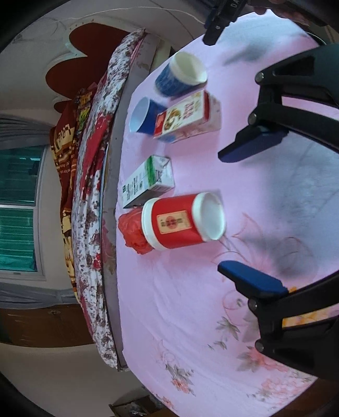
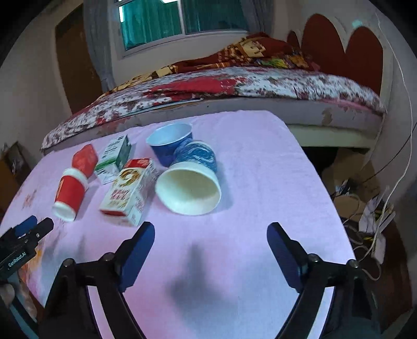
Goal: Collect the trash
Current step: 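Grasp the red paper cup with the left tool while the right tool grasps the blue-white cup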
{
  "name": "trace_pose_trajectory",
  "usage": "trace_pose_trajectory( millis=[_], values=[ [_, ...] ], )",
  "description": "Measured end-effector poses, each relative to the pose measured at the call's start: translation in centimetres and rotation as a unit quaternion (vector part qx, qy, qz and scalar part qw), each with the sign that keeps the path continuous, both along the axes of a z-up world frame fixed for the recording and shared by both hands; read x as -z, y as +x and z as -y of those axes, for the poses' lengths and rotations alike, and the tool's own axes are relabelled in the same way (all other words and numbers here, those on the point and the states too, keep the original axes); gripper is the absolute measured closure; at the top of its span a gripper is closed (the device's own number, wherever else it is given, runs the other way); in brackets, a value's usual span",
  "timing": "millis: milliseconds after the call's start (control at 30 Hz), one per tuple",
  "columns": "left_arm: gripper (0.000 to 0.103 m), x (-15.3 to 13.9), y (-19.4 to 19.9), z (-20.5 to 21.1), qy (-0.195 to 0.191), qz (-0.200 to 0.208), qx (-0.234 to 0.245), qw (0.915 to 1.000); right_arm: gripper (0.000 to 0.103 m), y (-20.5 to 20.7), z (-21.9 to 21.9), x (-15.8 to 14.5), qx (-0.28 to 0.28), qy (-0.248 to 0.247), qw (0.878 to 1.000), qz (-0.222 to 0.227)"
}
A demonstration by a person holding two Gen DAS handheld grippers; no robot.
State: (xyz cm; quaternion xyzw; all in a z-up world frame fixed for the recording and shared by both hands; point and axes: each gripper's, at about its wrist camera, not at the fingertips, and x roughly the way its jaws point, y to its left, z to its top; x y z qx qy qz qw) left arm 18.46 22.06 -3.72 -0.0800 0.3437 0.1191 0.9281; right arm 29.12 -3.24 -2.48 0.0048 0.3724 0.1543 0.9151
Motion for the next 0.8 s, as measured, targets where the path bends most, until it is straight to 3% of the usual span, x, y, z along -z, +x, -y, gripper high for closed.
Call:
trace_pose_trajectory(
  millis=[467, 567, 700, 800],
  values=[
    [0.033, 1.5, 3.7, -1.7, -0.015, -0.028, -0.006, 0.9995, 0.035, 5.9, -1.7, 1.7, -0.009, -0.010, 1.000, -0.018],
    [0.035, 1.7, 4.1, -2.0, -0.020, -0.033, -0.006, 0.9992, 0.044, 6.4, -1.8, 2.0, -0.010, -0.007, 1.000, -0.024],
    [0.035, 1.8, 4.0, -2.2, -0.024, -0.033, -0.007, 0.9992, 0.042, 5.7, -2.2, 2.1, -0.012, 0.000, 0.999, -0.030],
    [0.035, 2.0, 4.1, -2.1, -0.024, -0.036, -0.003, 0.9990, 0.022, 5.1, -3.6, 2.6, -0.037, -0.016, 0.999, -0.035]
  ],
)
